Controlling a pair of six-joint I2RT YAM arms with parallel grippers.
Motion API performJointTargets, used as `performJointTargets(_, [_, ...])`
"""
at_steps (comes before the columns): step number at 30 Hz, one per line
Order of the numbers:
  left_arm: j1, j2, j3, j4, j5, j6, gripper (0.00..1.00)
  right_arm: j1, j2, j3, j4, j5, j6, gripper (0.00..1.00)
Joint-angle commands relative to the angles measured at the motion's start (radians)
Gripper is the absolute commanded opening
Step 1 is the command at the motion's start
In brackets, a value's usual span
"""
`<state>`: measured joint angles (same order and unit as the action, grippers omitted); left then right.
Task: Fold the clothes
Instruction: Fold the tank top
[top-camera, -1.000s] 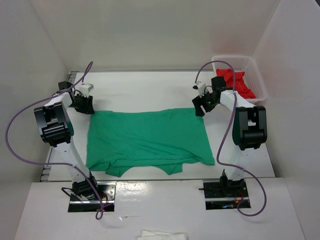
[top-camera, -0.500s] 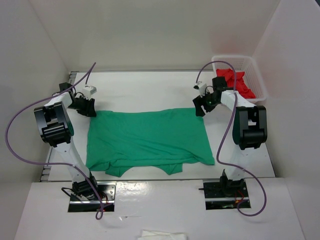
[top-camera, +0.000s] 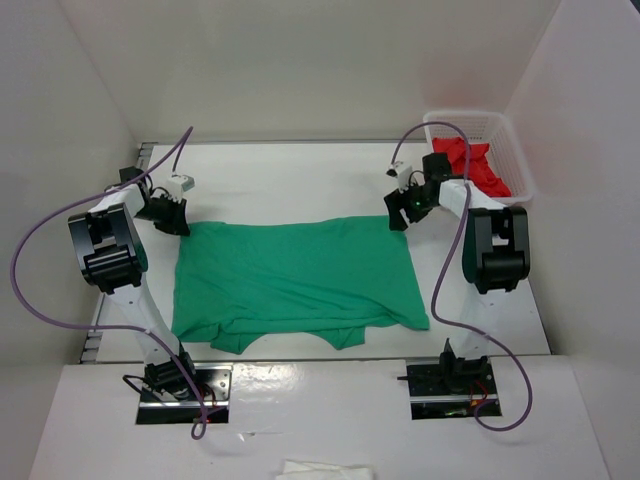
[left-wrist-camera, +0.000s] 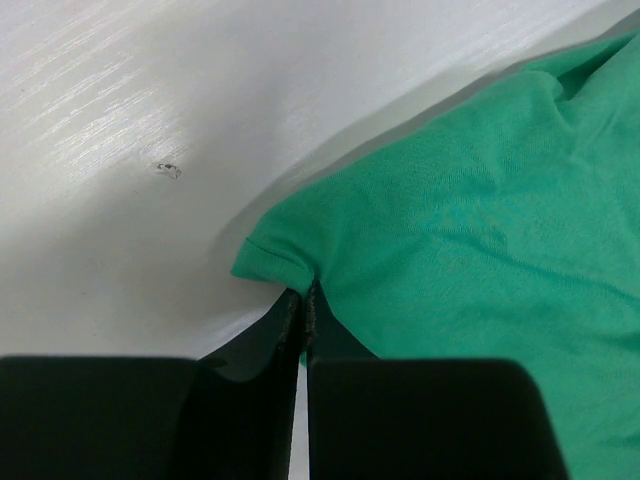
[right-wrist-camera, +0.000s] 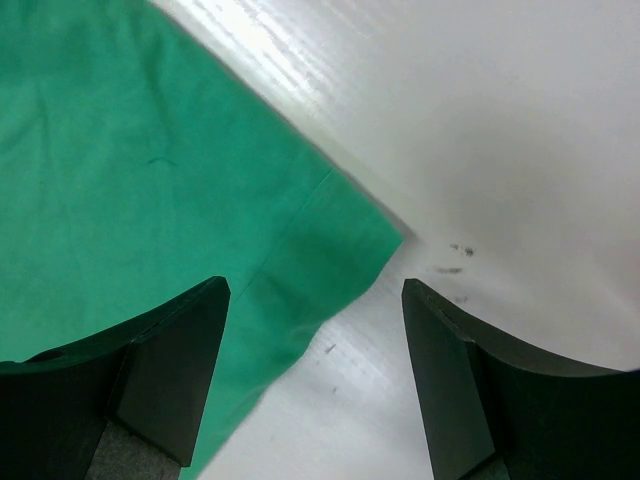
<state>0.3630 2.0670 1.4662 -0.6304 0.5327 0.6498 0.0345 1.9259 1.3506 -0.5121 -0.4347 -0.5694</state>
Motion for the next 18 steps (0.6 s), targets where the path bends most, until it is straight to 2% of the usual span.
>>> performJointTargets(1, [-0.004, 0.028, -0.012, -0.043, 0.001, 0.007, 0.07, -0.007, 0.07, 0.061, 0.058, -0.016, 0.019, 0.78])
performJointTargets(10, [-0.004, 0.028, -0.021, -0.043, 0.001, -0.003, 0.07, -0.025, 0.148, 0.134, 0.058, -0.044, 0.019, 0.78])
performJointTargets(18, [-0.004, 0.028, -0.021, -0.052, -0.008, 0.007, 0.02, -0.025, 0.159, 0.131, 0.011, -0.087, 0.017, 0.71])
